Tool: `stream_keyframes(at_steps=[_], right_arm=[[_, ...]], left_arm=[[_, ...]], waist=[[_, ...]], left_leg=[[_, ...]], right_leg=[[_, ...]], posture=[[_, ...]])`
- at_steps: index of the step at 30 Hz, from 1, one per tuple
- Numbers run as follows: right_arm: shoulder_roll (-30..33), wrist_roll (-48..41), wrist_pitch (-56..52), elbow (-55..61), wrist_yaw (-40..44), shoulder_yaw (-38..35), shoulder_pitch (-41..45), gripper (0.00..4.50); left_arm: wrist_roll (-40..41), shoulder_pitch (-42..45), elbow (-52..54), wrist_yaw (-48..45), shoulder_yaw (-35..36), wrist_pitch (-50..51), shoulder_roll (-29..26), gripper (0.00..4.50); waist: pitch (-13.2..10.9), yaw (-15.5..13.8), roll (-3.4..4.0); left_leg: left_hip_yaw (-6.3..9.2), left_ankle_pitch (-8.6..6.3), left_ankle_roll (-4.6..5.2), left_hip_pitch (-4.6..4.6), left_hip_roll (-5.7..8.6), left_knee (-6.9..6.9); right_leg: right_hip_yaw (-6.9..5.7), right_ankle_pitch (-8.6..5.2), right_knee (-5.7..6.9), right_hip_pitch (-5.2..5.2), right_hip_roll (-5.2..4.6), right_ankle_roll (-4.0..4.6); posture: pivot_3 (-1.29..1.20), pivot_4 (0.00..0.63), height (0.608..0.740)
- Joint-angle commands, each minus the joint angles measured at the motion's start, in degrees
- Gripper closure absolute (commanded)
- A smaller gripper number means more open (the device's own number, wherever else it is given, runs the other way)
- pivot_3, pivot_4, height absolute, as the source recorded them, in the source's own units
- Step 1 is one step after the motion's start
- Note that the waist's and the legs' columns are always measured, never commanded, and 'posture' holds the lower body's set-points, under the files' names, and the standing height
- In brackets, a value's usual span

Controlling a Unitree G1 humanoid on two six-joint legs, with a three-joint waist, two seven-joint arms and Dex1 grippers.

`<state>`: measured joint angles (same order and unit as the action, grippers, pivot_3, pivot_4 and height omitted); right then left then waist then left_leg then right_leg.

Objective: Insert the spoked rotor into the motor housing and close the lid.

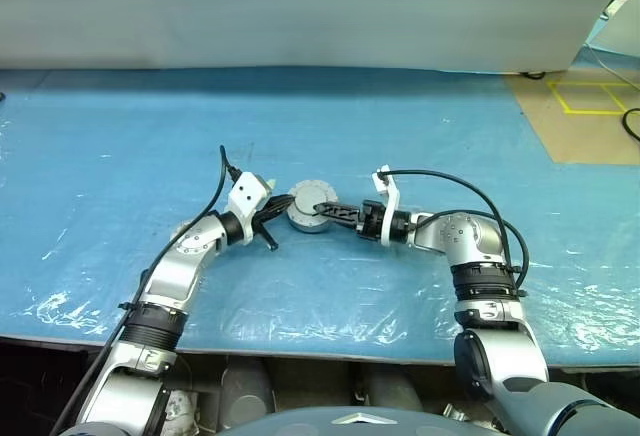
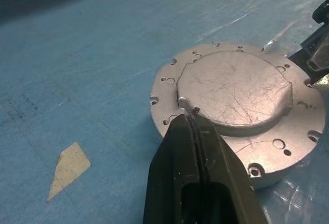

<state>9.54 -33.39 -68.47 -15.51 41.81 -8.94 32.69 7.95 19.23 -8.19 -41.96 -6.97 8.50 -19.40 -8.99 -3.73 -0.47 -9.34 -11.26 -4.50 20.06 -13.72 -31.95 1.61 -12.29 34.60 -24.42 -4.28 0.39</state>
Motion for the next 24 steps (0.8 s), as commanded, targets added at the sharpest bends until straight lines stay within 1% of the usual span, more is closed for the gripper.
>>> stream_keyframes(at_steps=[1, 4, 9, 10, 11, 13, 20, 24], right_arm=[[-1.89, -2.82, -1.97, 1.93, -0.19, 1.13, -0.28, 0.03], [-1.63, -3.16, -2.06, 1.51, -0.25, 0.73, 0.00, 0.62], [-1.50, -3.28, -2.37, 1.80, -0.25, 0.75, -0.08, 2.28], [-1.50, -3.28, -2.41, 1.84, -0.27, 0.75, -0.10, 2.50], [-1.50, -3.28, -2.45, 1.88, -0.28, 0.77, -0.16, 2.90], [-1.41, -3.29, -2.40, 1.94, -0.29, 0.90, -0.33, 3.26], [-1.36, -2.58, -1.43, 1.46, -0.65, 1.39, -0.50, 3.29], [-1.57, -2.94, -1.09, 1.85, -0.57, 1.09, -0.97, 3.29]], left_arm=[[-1.52, -1.53, -1.60, -0.62, -3.08, 0.97, 0.65, 4.50], [-1.55, -1.50, -1.65, -0.66, -3.10, 0.97, 0.65, 4.50], [-1.55, -1.31, -1.74, -0.64, -3.16, 0.90, 0.78, 4.50], [-1.57, -1.26, -1.77, -0.63, -3.18, 0.86, 0.82, 4.50], [-1.60, -1.22, -1.80, -0.62, -3.18, 0.83, 0.85, 4.50], [-1.62, -1.17, -1.83, -0.61, -3.20, 0.76, 0.90, 4.50], [-0.98, -1.14, -1.59, 0.05, -2.33, 0.50, 1.30, 4.50], [5.71, -1.15, 0.44, 3.15, 3.94, 3.15, 5.16, 4.50]], waist=[[0.00, 0.00, 0.00], [0.00, 0.00, 0.00], [0.00, 0.10, 0.00], [0.00, 0.10, 0.00], [0.00, 0.09, 0.01], [0.01, -0.04, 0.02], [0.01, -0.05, 0.02], [0.01, -0.02, 0.02]], left_leg=[[-0.01, 0.00, 0.00, -0.01, 0.00, 0.02], [-0.01, 0.00, -0.01, -0.01, 0.01, 0.04], [-0.08, 0.00, -0.02, 0.02, 0.01, 0.14], [-0.09, 0.00, -0.02, 0.03, 0.01, 0.16], [-0.11, 0.00, -0.02, 0.03, 0.02, 0.17], [-0.11, 0.00, -0.02, 0.00, 0.03, 0.17], [-0.13, 0.00, -0.02, 0.00, 0.05, 0.17], [-0.14, 0.00, -0.02, 0.00, 0.06, 0.17]], right_leg=[[0.00, 0.00, 0.00, 0.00, 0.00, -0.01], [0.01, -0.02, -0.02, -0.01, -0.01, -0.04], [0.01, -0.03, -0.04, -0.11, 0.02, -0.05], [0.00, -0.03, -0.04, -0.13, 0.02, -0.05], [0.00, -0.03, -0.03, -0.15, 0.02, -0.05], [0.00, -0.03, -0.01, -0.13, 0.01, -0.05], [0.01, -0.03, 0.00, -0.14, -0.01, -0.05], [0.01, -0.03, 0.02, -0.15, -0.01, -0.05]], posture=[[0.00, 0.150, 0.740], [0.00, 0.150, 0.740], [0.00, 0.150, 0.740], [0.00, 0.150, 0.740], [0.00, 0.150, 0.740], [0.00, 0.150, 0.740], [0.00, 0.150, 0.740], [0.00, 0.150, 0.740]])
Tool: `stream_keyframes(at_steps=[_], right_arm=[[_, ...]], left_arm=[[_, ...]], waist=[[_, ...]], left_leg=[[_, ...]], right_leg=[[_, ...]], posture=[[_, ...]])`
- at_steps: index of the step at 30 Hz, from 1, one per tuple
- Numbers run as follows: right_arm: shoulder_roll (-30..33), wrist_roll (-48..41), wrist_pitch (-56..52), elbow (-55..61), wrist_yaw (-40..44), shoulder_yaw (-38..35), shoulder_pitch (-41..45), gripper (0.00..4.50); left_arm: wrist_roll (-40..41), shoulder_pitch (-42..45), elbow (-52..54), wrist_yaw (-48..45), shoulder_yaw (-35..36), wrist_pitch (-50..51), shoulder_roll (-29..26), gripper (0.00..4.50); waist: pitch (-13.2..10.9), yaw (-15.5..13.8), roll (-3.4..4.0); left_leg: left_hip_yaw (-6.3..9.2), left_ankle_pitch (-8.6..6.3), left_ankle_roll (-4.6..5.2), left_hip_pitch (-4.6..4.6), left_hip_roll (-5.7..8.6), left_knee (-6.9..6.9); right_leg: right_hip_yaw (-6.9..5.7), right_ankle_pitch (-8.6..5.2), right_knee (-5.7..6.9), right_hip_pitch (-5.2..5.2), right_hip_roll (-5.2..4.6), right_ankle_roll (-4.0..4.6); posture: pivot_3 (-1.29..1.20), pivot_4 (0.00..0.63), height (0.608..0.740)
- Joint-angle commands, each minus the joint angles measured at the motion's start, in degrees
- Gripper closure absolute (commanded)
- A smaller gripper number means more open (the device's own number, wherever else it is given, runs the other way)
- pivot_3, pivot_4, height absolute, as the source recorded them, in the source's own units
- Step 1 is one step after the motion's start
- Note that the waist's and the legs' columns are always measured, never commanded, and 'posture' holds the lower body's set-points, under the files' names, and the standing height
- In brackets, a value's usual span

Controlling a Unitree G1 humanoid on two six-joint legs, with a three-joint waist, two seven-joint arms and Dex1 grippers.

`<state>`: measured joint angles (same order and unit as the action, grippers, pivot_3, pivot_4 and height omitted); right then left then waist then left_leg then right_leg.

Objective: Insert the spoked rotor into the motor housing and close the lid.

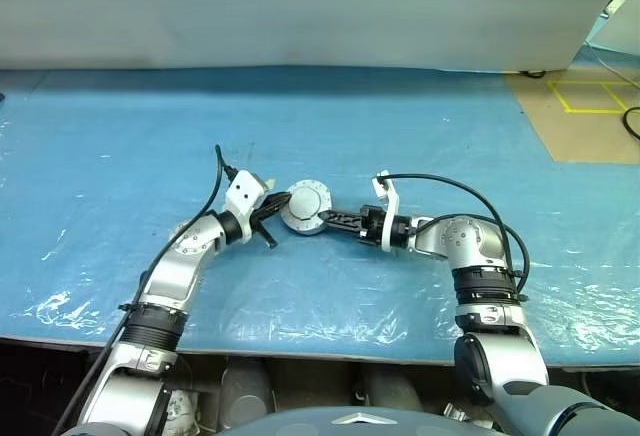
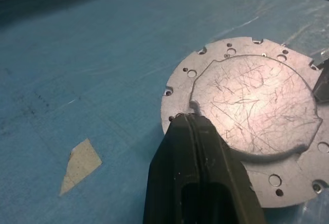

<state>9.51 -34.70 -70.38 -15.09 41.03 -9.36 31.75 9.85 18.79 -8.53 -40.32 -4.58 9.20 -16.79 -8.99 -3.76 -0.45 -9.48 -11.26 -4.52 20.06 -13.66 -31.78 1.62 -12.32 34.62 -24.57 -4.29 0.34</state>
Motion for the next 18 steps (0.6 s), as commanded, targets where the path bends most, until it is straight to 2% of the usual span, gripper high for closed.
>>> stream_keyframes(at_steps=[1, 8, 18], right_arm=[[-1.63, -1.89, 1.15, 1.76, 0.46, 1.32, -0.28, 3.29], [-2.96, -3.72, 4.09, 1.57, 0.63, -1.43, 1.08, 3.29], [-5.19, -7.39, 5.61, 2.17, 0.46, -5.26, 1.57, 3.29]], left_arm=[[5.60, -0.57, 1.35, 2.80, 3.76, 3.09, 3.56, 4.50], [16.14, 1.46, 2.65, 10.49, 16.29, 5.69, 7.59, 4.50], [26.05, -2.42, 8.38, 11.68, 20.88, 11.94, 8.32, 4.50]], waist=[[-0.01, 0.04, -0.01], [-0.05, 0.80, -0.06], [-0.08, 0.67, -0.11]], left_leg=[[0.00, 0.00, 0.00, 0.01, 0.00, 0.00], [0.01, 0.01, -0.01, 0.62, -0.05, -0.02], [0.11, 0.02, 0.00, 1.00, -0.06, -0.08]], right_leg=[[0.00, 0.00, 0.00, -0.01, 0.00, 0.00], [0.00, 0.02, 0.02, -0.59, 0.09, -0.01], [-0.11, 0.16, 0.03, -0.69, 0.09, -0.21]], posture=[[0.00, 0.150, 0.740], [0.00, 0.150, 0.740], [0.00, 0.150, 0.740]])
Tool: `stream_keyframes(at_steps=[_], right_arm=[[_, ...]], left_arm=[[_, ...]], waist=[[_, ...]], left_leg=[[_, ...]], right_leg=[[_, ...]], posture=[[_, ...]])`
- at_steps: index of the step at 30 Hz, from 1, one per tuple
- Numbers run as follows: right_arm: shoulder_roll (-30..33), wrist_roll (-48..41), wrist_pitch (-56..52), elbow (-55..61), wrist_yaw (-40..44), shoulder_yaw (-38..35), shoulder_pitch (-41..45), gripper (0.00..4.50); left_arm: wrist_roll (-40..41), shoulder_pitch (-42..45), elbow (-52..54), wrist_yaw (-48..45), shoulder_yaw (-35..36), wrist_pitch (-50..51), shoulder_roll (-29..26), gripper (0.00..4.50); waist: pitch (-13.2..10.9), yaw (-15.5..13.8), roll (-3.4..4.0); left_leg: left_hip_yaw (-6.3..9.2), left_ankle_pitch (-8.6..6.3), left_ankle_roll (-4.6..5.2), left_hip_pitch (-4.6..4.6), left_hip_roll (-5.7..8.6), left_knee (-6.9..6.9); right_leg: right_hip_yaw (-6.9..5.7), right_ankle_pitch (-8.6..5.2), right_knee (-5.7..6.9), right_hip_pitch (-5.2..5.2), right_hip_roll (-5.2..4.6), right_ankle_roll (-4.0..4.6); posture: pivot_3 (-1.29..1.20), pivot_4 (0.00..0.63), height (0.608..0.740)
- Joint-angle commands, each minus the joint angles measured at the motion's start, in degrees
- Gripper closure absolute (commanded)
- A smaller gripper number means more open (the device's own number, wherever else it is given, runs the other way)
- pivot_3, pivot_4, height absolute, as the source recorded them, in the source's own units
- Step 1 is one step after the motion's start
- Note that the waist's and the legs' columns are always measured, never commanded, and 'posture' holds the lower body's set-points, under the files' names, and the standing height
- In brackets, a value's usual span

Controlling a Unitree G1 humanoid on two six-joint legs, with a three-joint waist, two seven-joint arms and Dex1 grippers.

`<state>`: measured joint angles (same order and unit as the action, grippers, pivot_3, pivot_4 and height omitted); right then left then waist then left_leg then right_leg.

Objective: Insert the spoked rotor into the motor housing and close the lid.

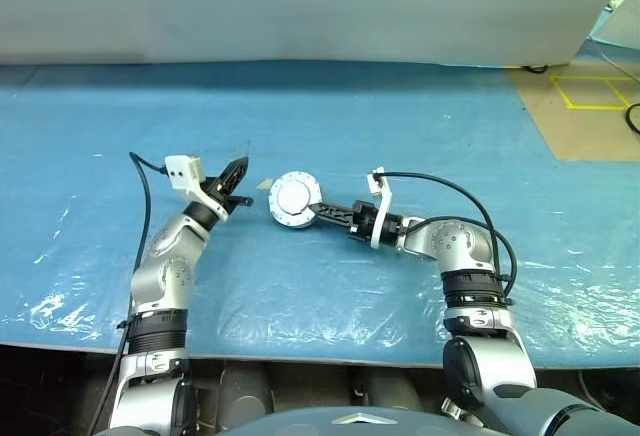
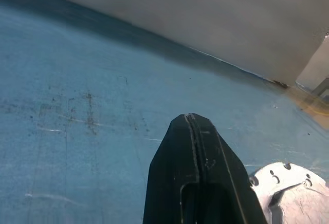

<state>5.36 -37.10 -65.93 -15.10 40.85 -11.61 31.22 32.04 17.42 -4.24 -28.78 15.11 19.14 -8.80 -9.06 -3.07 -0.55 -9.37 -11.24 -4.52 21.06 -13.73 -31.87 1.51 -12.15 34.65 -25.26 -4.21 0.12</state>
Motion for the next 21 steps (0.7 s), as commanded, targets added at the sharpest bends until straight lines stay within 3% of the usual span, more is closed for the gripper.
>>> stream_keyframes(at_steps=[1, 13, 16, 21], right_arm=[[-1.42, -5.84, 0.94, 1.87, 0.29, -4.14, 2.50, 3.29], [-6.55, -19.21, -4.23, -1.20, -7.20, -15.72, 7.33, 3.29], [-7.11, -20.40, -4.51, -0.60, -8.76, -15.76, 7.15, 3.29], [-7.28, -20.79, -3.96, -0.26, -9.48, -14.43, 6.48, 3.29]], left_arm=[[5.54, -1.71, 4.98, 0.11, 1.40, 3.27, 0.68, 4.50], [22.68, -2.74, 9.22, 2.13, 4.72, 11.28, 5.43, 4.50], [27.79, -2.73, 10.43, 2.58, 5.36, 12.69, 7.35, 3.93], [31.90, -3.05, 11.78, 3.07, 4.82, 14.68, 8.14, 2.16]], waist=[[0.00, -0.04, -0.01], [-0.01, -0.02, -0.01], [-0.01, -0.05, -0.01], [-0.01, -0.08, -0.01]], left_leg=[[0.00, 0.00, 0.00, 0.00, 0.00, 0.00], [0.01, 0.00, 0.00, -0.02, 0.00, -0.25], [0.03, 0.00, 0.00, 0.00, -0.01, -0.25], [0.04, 0.00, 0.00, 0.02, -0.01, -0.25]], right_leg=[[-0.01, 0.00, 0.01, 0.00, 0.00, 0.00], [0.03, -0.09, 0.10, 0.02, 0.00, 0.17], [0.02, 0.00, 0.10, 0.02, 0.00, 0.01], [0.01, 0.01, 0.10, 0.02, 0.00, 0.00]], posture=[[0.00, 0.150, 0.740], [0.00, 0.150, 0.740], [0.00, 0.150, 0.740], [0.00, 0.150, 0.740]])
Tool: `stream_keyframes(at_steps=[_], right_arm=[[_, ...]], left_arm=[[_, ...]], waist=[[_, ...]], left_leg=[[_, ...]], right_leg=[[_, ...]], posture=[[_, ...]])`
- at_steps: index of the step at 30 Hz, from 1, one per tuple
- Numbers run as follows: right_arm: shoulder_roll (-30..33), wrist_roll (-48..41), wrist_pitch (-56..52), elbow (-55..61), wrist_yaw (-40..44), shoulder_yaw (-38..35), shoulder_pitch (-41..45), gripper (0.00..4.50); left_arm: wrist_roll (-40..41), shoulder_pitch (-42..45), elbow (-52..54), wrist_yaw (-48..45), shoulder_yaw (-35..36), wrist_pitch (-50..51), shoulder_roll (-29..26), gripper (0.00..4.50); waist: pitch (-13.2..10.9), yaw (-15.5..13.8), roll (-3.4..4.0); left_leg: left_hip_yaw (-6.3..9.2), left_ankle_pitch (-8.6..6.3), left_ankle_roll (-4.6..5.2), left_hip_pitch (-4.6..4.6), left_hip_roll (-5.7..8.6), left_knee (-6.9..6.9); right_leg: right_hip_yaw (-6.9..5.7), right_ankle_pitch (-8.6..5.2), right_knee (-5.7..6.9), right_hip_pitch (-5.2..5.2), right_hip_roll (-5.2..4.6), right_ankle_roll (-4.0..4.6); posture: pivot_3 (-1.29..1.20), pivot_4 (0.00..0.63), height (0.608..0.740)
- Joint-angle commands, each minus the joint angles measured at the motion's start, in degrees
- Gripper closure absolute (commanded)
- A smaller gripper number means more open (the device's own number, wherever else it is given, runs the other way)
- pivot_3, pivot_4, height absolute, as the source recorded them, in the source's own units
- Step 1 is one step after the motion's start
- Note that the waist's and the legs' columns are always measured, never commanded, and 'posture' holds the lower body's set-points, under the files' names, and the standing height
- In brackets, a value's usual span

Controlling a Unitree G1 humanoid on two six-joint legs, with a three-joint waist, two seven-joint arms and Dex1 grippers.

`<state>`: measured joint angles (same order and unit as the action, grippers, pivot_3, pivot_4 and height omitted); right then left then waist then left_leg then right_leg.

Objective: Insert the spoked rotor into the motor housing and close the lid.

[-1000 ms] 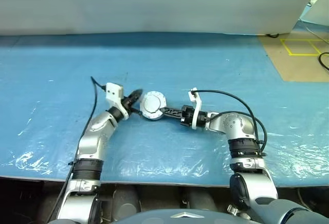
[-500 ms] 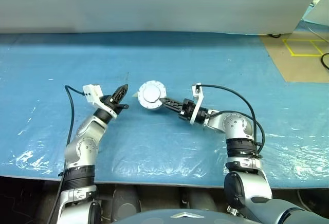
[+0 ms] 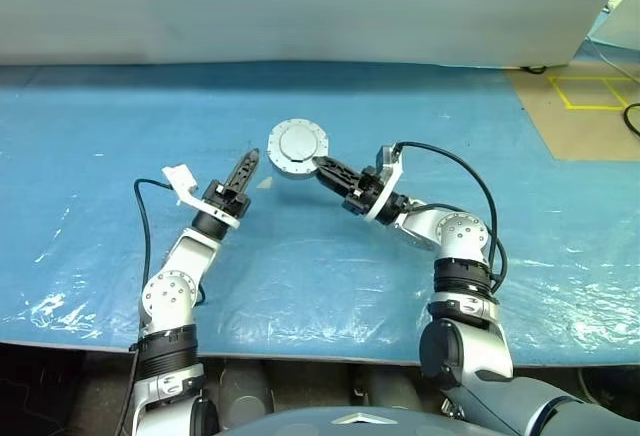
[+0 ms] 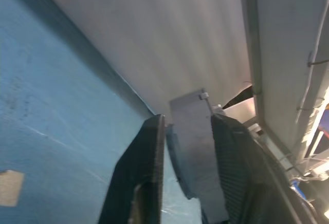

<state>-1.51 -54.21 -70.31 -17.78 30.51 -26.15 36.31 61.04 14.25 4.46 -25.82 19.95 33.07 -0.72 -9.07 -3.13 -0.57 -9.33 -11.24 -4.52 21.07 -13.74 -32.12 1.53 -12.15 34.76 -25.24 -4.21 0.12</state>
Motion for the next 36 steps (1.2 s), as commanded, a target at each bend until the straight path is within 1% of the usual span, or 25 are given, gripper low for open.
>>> stream_keyframes(at_steps=[1, 2, 6, 7, 13, 17, 22, 25, 28, 31, 32, 36], right_arm=[[-0.40, -3.83, 0.45, 2.42, 0.82, 0.17, 1.37, 3.29], [-0.40, -3.99, 0.42, 2.51, 0.78, 0.22, 1.33, 3.29], [-0.30, -4.39, 0.43, 2.10, 0.77, 0.13, 1.61, 3.29], [-0.26, -4.47, 0.41, 2.00, 0.86, 0.17, 1.66, 3.29], [-0.17, -5.45, -0.33, 2.28, 1.57, 1.00, 1.72, 3.29], [-0.02, -5.90, -0.82, 2.45, 1.79, 1.80, 1.45, 3.29], [1.25, -5.89, -2.84, 4.12, 4.45, 5.58, 0.30, 3.29], [1.23, -6.20, -2.51, 3.98, 4.71, 5.66, 0.36, 3.29], [1.32, -6.18, -1.98, 3.63, 5.00, 5.64, 0.56, 3.29], [1.36, -6.52, -1.77, 3.38, 5.18, 5.35, 0.68, 3.29], [1.34, -6.57, -1.69, 3.29, 5.17, 5.29, 0.73, 3.29], [1.31, -6.33, -1.47, 3.30, 5.54, 5.69, 0.72, 3.29]], left_arm=[[3.58, -0.02, 3.29, 0.15, -0.08, 0.93, 0.17, 1.84], [4.16, -0.15, 3.52, 0.23, -0.07, 1.06, 0.29, 1.44], [6.22, -0.32, 3.57, 1.54, -0.06, 2.11, 0.33, 0.08], [6.42, -0.42, 3.49, 2.30, -0.22, 2.51, 0.25, 0.01], [7.02, -0.52, 2.95, 3.00, -1.83, 5.11, -0.44, 0.01], [9.53, -0.11, 3.52, 2.45, -2.67, 7.31, -0.37, 0.01], [7.75, 1.47, 1.71, 1.84, -4.72, 8.50, -1.20, 0.01], [5.92, 2.25, 0.14, 2.28, -5.18, 7.66, -1.56, 0.01], [5.26, 2.58, -1.41, 2.20, -4.55, 7.30, -1.96, 0.59], [4.74, 2.27, -1.34, 1.69, -4.41, 7.29, -2.38, 1.60], [4.57, 2.26, -1.39, 1.83, -4.30, 7.04, -2.32, 1.83], [4.74, 2.25, -1.02, 1.60, -4.59, 6.88, -1.79, 1.84]], waist=[[0.00, -0.04, 0.00], [0.00, -0.07, 0.00], [0.00, -0.18, 0.00], [0.00, -0.20, 0.00], [0.00, -0.68, 0.00], [0.00, -0.85, 0.00], [0.00, -0.91, 0.00], [0.00, -0.91, 0.00], [0.00, -0.91, 0.00], [0.00, -0.99, 0.00], [0.00, -0.99, 0.00], [0.00, -0.99, 0.00]], left_leg=[[0.00, 0.00, 0.00, 0.00, 0.00, -0.01], [0.00, 0.00, 0.00, 0.00, 0.01, -0.01], [0.00, 0.00, 0.00, 0.00, 0.01, -0.02], [0.01, 0.00, 0.00, 0.00, 0.01, -0.02], [0.01, 0.00, 0.00, -0.01, 0.01, -0.03], [0.02, 0.00, 0.00, 0.00, 0.02, -0.08], [0.05, 0.01, 0.00, 0.00, 0.02, -0.13], [0.10, 0.01, 0.00, -0.01, 0.02, -0.17], [0.10, 0.01, 0.00, -0.01, 0.02, -0.21], [0.16, 0.01, 0.00, 0.04, 0.04, -0.26], [0.16, 0.01, 0.00, 0.04, 0.04, -0.27], [0.19, 0.01, 0.00, 0.02, 0.03, -0.29]], right_leg=[[0.00, 0.00, 0.00, 0.00, 0.00, 0.00], [0.00, 0.01, 0.00, 0.00, 0.00, -0.01], [0.00, 0.01, 0.01, 0.01, 0.00, -0.02], [0.00, 0.01, 0.01, 0.01, 0.00, -0.02], [0.00, 0.03, 0.02, 0.01, 0.00, -0.06], [0.00, 0.05, 0.05, 0.02, 0.00, -0.09], [-0.01, 0.06, 0.08, 0.04, 0.00, -0.11], [-0.01, 0.07, 0.10, 0.08, 0.00, -0.12], [-0.01, 0.09, 0.12, 0.08, 0.00, -0.14], [-0.02, 0.10, 0.13, 0.10, -0.01, -0.15], [-0.02, 0.10, 0.13, 0.10, 0.00, -0.15], [-0.03, 0.10, 0.15, 0.12, 0.00, -0.15]], posture=[[0.00, 0.150, 0.740], [0.00, 0.150, 0.740], [0.00, 0.150, 0.740], [0.00, 0.150, 0.740], [0.00, 0.150, 0.740], [0.00, 0.150, 0.740], [0.00, 0.150, 0.740], [0.00, 0.150, 0.740], [0.00, 0.150, 0.740], [0.00, 0.150, 0.740], [0.00, 0.150, 0.740], [0.00, 0.150, 0.740]])
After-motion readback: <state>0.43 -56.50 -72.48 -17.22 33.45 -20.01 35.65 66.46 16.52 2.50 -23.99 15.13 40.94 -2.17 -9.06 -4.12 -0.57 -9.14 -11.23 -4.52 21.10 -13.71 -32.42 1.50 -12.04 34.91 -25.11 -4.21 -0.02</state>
